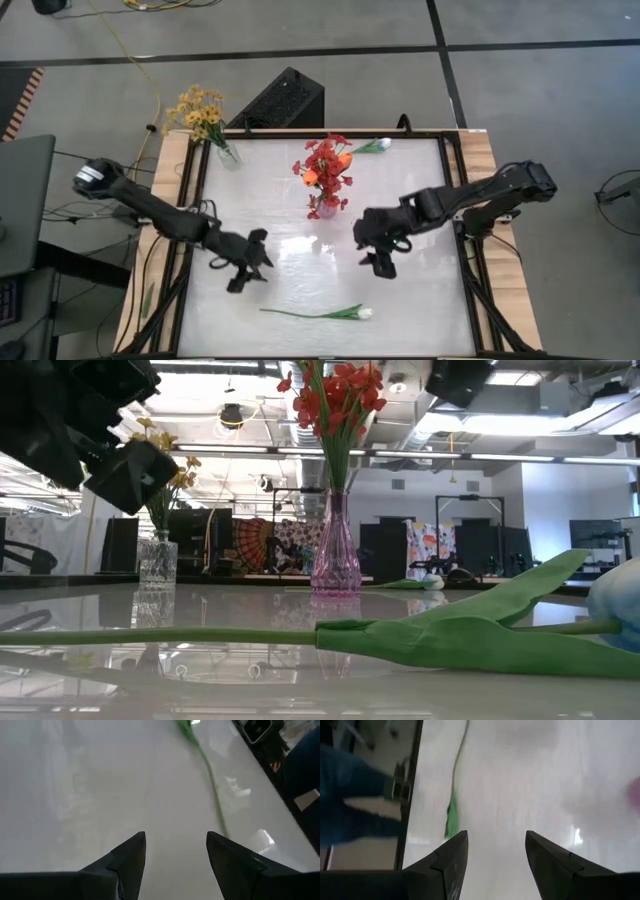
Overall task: Sort flowers into vase by color
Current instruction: Put the bottom white tulip into the transparent vase
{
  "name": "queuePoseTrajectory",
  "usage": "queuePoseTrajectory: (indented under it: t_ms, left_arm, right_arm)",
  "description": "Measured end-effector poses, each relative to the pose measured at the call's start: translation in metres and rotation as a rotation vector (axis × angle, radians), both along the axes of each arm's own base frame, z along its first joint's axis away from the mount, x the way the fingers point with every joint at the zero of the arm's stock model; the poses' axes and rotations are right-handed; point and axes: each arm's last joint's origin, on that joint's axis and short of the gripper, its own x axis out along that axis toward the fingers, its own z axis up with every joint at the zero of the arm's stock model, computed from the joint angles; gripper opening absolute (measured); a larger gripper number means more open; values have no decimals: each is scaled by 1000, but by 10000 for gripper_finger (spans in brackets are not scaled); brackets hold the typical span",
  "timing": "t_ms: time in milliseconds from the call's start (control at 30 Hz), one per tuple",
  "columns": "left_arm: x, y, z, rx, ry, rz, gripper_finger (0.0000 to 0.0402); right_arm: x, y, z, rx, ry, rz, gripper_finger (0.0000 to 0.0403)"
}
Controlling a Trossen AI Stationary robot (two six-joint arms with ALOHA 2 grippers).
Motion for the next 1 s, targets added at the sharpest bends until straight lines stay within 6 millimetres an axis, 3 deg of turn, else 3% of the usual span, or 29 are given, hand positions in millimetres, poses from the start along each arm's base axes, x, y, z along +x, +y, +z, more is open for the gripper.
queuePoseTrajectory:
  t_ms: [333,567,767,867,1000]
  left_arm:
    - [68,-85,-7,209,57,-63,197]
    - [113,-118,-39,252,219,25,197]
    - [132,-154,-52,258,173,-24,193]
    - [134,-171,-59,265,192,61,162]
    - [133,-179,-68,210,310,180,62]
  right_arm:
    - [-23,37,-35,-34,111,132,223]
    - [-37,61,-46,28,173,7,223]
    - [-55,89,-46,-35,118,-112,223]
    - [-64,99,-46,-40,121,-84,223]
    - [-71,108,-46,-6,135,-102,223]
